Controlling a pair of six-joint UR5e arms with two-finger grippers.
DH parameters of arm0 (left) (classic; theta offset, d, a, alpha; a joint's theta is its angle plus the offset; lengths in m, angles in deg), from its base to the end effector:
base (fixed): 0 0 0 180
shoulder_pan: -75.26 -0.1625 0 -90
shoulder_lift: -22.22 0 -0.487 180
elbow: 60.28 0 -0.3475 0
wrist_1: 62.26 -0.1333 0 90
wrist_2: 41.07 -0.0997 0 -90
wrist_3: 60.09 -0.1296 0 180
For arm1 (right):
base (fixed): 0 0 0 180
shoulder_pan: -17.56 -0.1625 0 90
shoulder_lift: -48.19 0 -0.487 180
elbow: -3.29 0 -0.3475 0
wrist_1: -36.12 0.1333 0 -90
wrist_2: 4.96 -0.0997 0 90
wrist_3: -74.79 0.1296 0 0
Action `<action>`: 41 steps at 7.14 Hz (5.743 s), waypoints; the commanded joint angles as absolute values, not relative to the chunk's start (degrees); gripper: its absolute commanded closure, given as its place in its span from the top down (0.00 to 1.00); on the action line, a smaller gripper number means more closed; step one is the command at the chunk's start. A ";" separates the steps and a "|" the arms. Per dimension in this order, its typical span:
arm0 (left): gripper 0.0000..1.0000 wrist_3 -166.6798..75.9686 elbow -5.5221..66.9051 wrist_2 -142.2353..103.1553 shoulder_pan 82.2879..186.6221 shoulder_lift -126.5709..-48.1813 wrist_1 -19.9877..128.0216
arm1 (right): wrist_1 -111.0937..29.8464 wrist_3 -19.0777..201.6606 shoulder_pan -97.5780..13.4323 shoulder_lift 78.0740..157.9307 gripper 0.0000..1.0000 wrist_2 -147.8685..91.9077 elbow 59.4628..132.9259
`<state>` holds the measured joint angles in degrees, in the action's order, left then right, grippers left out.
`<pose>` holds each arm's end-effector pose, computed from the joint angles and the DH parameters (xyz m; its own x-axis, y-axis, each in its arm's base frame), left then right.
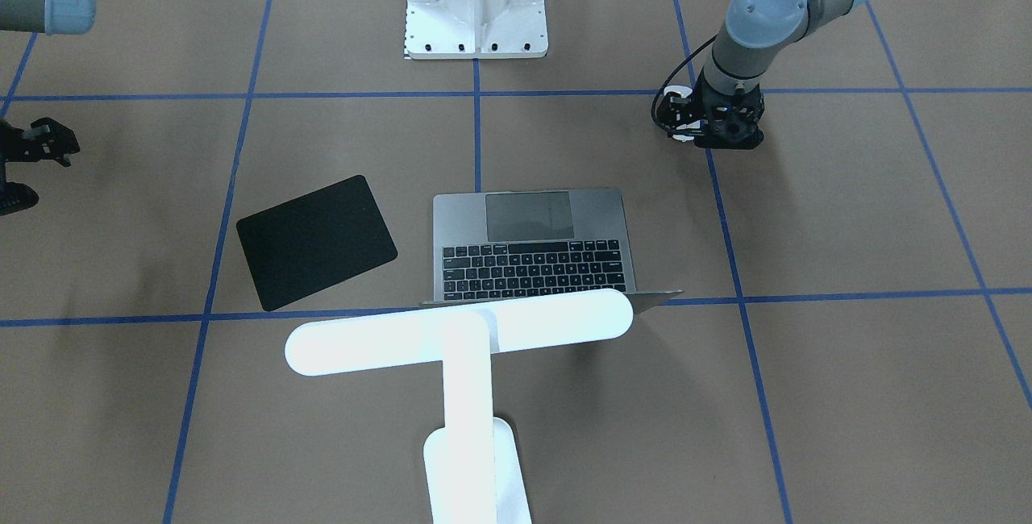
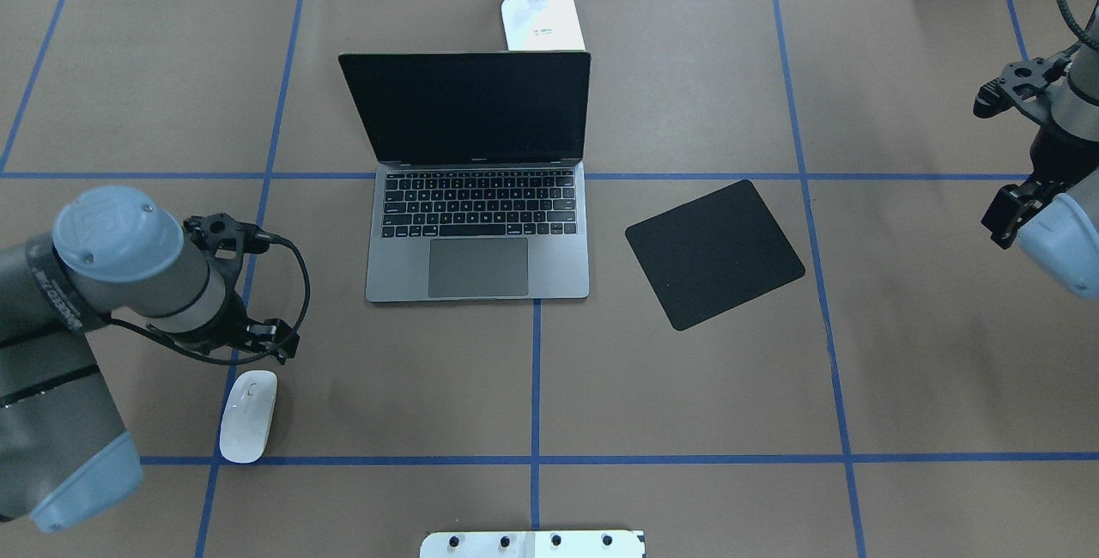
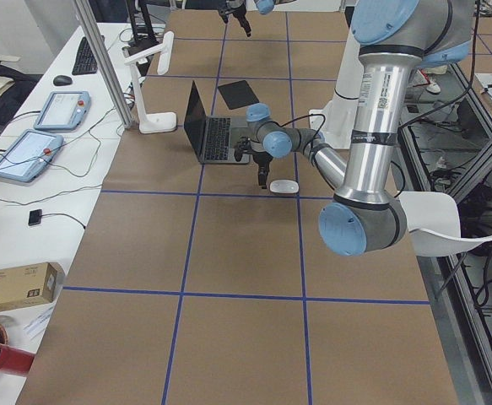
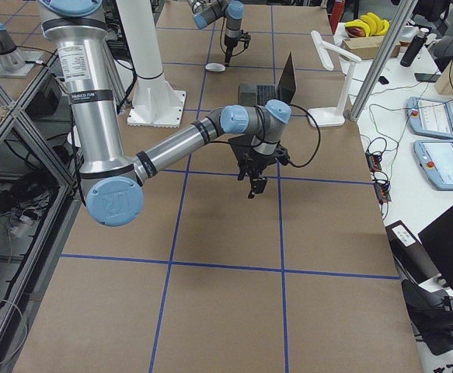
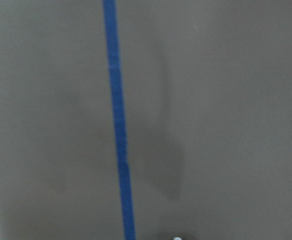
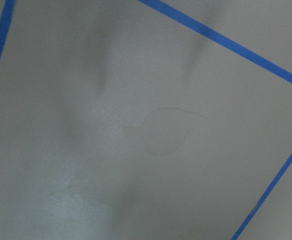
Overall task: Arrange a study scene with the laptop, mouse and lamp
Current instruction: 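Lower the left gripper onto the white mouse and grasp it, then lift the white mouse with the left gripper and carry it past the laptop, then lower the white mouse onto the black mouse pad with the left gripper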
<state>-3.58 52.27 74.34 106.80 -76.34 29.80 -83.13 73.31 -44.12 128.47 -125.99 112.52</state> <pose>0.4004 -0.3369 0.5080 0.7453 0.1274 -0.6545 -0.1665 0.9860 0.0024 -0.1717 -0.4589 0.5859 0.7431 -0.4267 0.5154 0.4937 0.8696 0.0081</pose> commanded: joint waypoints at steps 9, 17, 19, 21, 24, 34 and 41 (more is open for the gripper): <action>1.00 1.17 52.13 70.20 99.34 -70.77 36.53 | -83.14 69.60 -45.37 129.32 1.00 -125.81 111.92; 0.49 0.29 53.28 70.64 99.34 -69.98 36.35 | -83.06 69.96 -45.37 129.23 1.00 -125.89 111.66; 0.35 0.29 53.45 70.81 99.43 -70.07 36.35 | -83.14 70.13 -45.37 129.14 1.00 -125.90 111.57; 0.35 0.47 55.28 73.86 99.43 -71.20 35.74 | -83.06 70.22 -45.37 129.05 1.00 -125.90 111.66; 0.35 1.70 55.92 74.41 101.70 -80.47 27.80 | -83.14 69.34 -46.77 129.23 1.00 -126.25 111.13; 0.35 17.40 33.54 73.10 103.21 -120.82 18.93 | -76.82 49.30 -62.60 134.32 1.00 -132.84 101.90; 0.35 28.59 -1.37 58.36 97.16 -138.87 41.88 | -75.06 48.34 -62.77 136.17 1.00 -135.12 101.90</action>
<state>27.20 2.00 61.76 98.83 -137.10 39.51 -75.06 48.29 -62.77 136.10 -134.56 101.84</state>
